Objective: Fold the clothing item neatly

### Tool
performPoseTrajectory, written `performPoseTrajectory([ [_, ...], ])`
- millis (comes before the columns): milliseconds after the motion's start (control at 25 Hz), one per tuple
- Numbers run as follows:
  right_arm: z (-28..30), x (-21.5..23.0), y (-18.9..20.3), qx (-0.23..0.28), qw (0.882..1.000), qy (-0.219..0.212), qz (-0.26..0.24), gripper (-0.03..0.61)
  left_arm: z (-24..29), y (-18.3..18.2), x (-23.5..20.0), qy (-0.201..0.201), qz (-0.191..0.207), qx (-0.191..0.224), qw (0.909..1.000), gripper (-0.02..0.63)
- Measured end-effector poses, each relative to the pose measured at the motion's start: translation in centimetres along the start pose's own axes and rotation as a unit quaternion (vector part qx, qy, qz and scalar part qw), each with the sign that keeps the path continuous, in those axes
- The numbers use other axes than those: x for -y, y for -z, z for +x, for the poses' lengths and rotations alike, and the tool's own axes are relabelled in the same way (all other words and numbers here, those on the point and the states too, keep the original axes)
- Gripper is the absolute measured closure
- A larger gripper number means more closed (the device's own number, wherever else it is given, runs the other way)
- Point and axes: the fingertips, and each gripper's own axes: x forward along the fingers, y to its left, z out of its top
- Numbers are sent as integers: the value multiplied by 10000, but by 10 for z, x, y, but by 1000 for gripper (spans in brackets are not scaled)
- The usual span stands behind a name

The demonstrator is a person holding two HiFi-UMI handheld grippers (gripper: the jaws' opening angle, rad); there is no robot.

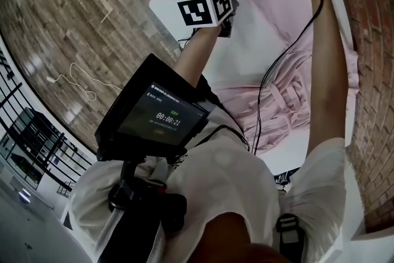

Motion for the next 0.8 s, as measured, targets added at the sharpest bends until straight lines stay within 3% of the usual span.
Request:
performPoseTrajectory([
  [280,-95,-8,-5,230,9970,726,135,560,-37,-13,86,712,837,253,9936,592],
  [560,-153,-22,19,110,9901,1395,127,560,-49,11,135,903,1952,301,9761,592],
  [800,-219,-52,49,196,9853,1689,183,560,-75,47,193,1034,2232,381,9685,592],
])
